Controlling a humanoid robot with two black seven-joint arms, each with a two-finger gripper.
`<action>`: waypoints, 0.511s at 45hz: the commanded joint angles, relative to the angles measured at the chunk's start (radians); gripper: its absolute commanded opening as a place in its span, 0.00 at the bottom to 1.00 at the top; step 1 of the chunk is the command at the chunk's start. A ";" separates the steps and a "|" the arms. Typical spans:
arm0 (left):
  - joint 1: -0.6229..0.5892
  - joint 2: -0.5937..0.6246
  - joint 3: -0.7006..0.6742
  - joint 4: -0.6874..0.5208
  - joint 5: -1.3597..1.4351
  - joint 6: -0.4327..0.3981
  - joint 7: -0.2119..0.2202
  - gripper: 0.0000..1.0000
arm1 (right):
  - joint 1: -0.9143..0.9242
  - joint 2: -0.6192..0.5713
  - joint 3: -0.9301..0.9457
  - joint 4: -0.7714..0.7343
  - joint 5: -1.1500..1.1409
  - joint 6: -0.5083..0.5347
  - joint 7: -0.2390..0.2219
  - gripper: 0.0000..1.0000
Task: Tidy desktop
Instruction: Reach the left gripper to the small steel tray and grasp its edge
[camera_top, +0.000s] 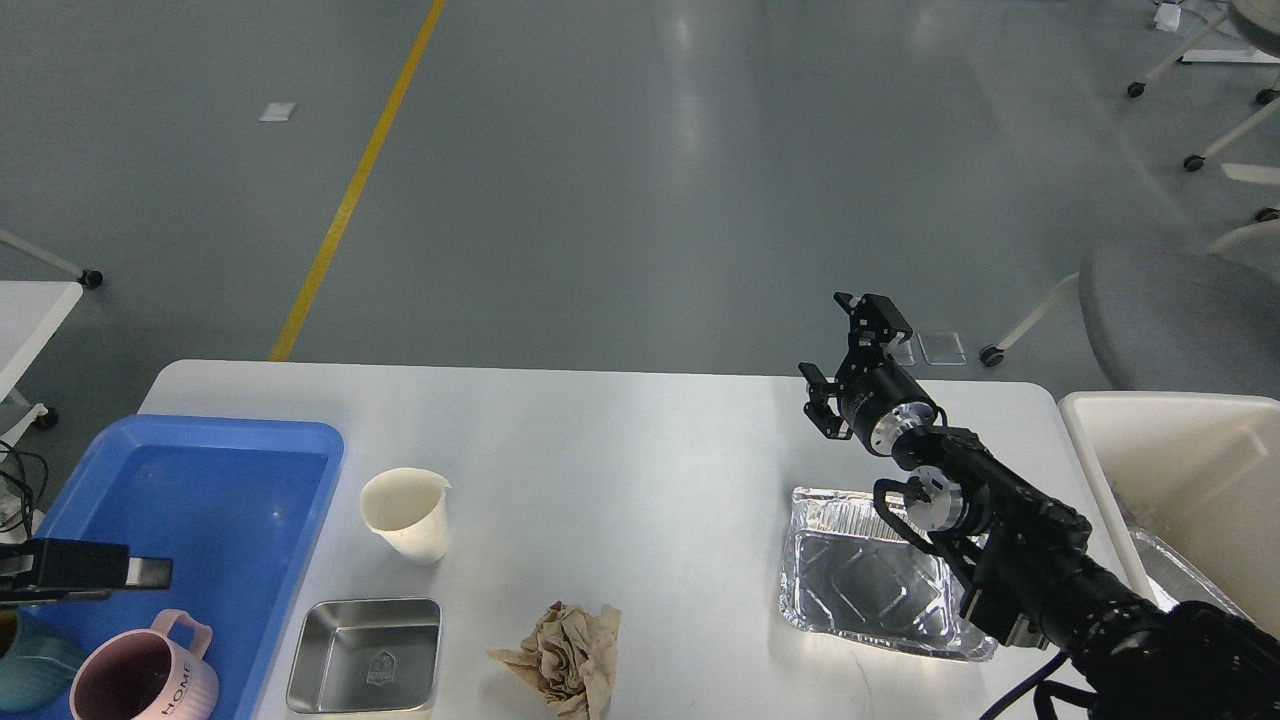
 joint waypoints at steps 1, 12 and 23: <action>0.000 -0.106 0.024 0.028 -0.002 0.016 0.129 0.69 | 0.000 0.000 0.000 0.000 0.000 0.000 0.000 1.00; 0.002 -0.241 0.111 0.038 0.007 0.160 0.198 0.67 | -0.003 -0.002 0.000 0.000 0.000 0.000 0.000 1.00; 0.002 -0.370 0.205 0.121 0.011 0.249 0.265 0.60 | -0.006 -0.002 -0.001 -0.001 0.000 0.001 0.000 1.00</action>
